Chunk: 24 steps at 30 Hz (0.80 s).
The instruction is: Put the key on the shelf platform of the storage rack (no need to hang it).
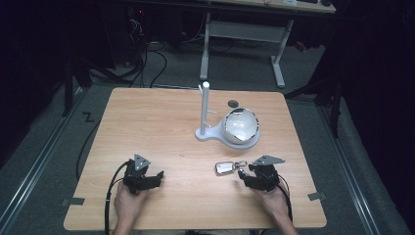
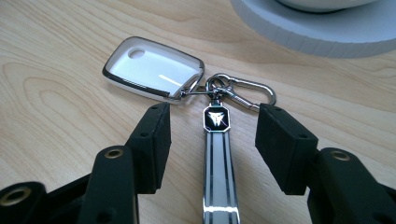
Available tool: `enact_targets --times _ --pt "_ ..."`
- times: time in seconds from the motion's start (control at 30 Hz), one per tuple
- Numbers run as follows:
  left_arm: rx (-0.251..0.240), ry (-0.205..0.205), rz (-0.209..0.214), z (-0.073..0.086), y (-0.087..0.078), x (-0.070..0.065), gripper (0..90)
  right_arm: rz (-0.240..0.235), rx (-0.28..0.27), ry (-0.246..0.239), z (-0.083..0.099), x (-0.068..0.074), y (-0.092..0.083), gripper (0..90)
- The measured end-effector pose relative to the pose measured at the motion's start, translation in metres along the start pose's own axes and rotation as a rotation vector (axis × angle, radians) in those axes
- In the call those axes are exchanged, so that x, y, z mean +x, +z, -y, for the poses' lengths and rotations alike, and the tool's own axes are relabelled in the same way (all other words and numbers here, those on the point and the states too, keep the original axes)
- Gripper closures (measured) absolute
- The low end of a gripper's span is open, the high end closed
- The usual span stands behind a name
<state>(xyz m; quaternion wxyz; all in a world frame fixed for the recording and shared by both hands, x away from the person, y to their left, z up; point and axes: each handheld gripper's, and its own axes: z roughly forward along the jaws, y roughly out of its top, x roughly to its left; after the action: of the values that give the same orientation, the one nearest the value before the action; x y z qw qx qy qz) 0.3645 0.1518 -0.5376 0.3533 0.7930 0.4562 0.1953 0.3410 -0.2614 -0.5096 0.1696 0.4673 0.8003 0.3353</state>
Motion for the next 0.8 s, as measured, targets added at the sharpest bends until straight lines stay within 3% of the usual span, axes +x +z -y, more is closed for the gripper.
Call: enact_targets --times 0.4,0.63,0.8 --pt "0.000 -0.001 0.000 0.000 0.000 0.000 21.9 0.018 0.032 -0.024 -0.002 0.001 0.018 61.9" --pt "-0.001 -0.001 0.000 0.000 0.000 0.000 21.9 0.014 0.027 -0.020 -0.003 -0.002 0.021 64.2" --pt "-0.001 -0.001 0.000 0.000 0.000 0.000 21.9 0.042 0.027 -0.052 -0.002 0.001 0.021 67.5"
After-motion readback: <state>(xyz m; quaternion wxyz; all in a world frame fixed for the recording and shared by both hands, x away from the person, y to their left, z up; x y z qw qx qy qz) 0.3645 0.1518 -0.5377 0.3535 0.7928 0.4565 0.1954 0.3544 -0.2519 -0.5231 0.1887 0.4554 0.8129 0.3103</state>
